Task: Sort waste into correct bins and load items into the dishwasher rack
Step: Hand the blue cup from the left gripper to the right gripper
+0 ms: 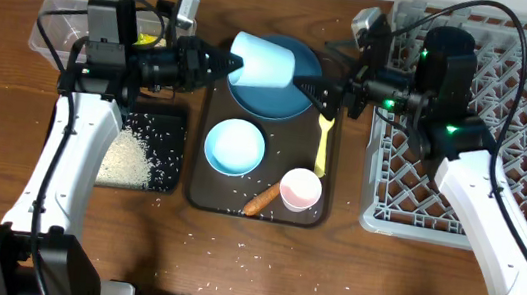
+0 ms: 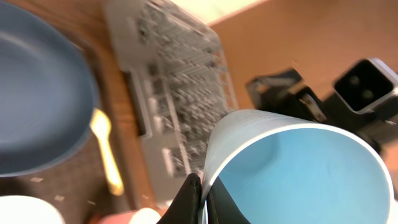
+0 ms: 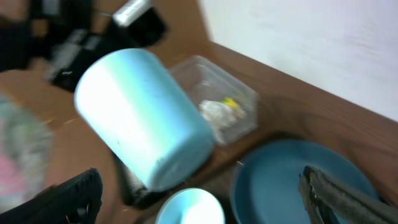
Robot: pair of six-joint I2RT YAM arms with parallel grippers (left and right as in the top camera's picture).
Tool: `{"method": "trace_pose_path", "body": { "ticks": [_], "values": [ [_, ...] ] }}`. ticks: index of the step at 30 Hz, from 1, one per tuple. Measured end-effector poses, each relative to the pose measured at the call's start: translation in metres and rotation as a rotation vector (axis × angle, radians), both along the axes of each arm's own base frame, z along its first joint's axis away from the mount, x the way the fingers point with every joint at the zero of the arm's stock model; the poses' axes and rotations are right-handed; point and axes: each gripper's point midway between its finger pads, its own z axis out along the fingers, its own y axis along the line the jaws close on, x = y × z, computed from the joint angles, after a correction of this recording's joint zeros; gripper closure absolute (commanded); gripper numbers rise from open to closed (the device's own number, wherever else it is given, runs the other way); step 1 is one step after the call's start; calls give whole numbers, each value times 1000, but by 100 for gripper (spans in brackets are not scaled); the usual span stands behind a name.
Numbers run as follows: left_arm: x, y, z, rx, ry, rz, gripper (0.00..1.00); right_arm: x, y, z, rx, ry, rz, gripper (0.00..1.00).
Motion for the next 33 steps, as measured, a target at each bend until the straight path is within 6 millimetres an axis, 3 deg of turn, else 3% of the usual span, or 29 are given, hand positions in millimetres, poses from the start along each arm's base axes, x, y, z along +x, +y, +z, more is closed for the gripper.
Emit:
{"method": "trace_pose_path", "body": {
  "ticks": [13,19,24,29,31,33],
  "values": [
    [-29,-16,22,-139,25,-172,94,-32,17,14,65,-53,210,9],
    [-37,-25,25,-157,27,-219,94,-46,32,15,72,-61,273,21],
    [-40,-31,25,-156,28,-236,93,-55,39,17,78,-77,315,40],
    [-40,-31,25,-157,28,-237,83,-55,39,17,78,-77,316,43],
    [-40,-32,25,-157,29,-239,83,-55,38,17,78,-77,313,43],
    [-40,-32,25,-155,24,-241,75,-54,37,17,78,-77,311,43]
  ]
}}
